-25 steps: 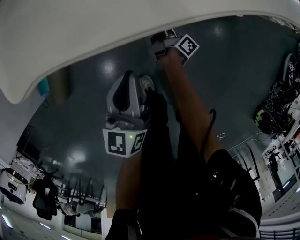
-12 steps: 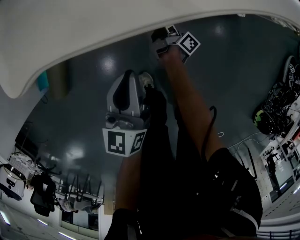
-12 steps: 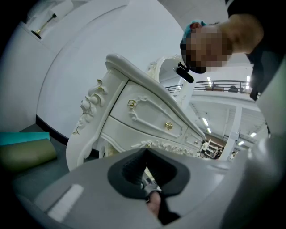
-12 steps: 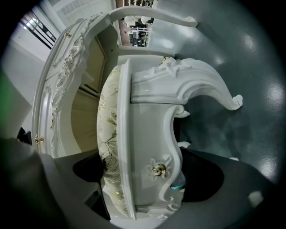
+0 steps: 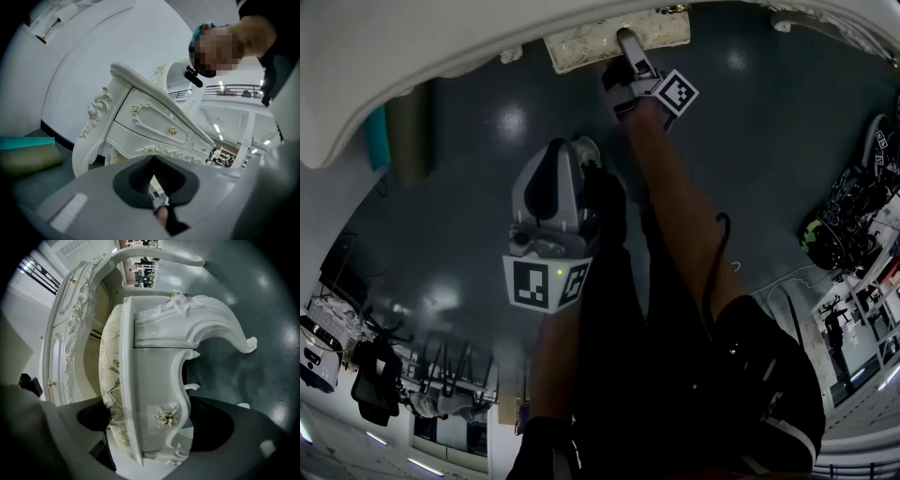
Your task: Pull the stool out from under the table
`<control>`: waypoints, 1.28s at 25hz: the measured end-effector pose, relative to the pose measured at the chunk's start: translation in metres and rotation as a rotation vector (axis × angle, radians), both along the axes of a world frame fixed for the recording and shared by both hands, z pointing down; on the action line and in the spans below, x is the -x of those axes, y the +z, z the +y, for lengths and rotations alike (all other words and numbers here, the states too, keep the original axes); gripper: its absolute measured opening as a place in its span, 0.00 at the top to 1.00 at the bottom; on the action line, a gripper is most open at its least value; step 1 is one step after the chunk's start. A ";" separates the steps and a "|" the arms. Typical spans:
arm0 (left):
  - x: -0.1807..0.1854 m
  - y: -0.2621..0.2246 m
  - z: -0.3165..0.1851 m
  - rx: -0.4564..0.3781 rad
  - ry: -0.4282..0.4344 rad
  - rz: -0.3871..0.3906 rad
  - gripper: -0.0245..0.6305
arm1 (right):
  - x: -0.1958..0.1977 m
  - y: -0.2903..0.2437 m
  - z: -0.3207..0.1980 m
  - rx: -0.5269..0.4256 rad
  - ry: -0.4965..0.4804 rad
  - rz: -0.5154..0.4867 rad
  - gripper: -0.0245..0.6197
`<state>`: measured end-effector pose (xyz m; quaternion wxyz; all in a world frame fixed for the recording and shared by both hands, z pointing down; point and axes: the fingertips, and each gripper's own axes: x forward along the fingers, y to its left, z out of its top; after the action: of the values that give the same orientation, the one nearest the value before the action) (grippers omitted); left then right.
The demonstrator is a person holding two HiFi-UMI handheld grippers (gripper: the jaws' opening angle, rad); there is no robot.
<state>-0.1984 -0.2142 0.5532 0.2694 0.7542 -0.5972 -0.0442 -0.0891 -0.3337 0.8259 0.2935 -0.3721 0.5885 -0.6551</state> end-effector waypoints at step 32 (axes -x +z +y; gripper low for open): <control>-0.095 -0.027 0.179 -0.027 -0.156 -0.034 0.95 | -0.083 0.004 0.222 -0.005 -0.176 -0.023 0.16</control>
<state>-0.1031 -0.0354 0.5266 0.2447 0.7096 -0.6580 -0.0601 -0.0066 -0.1117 0.8296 0.2425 -0.3107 0.6171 -0.6811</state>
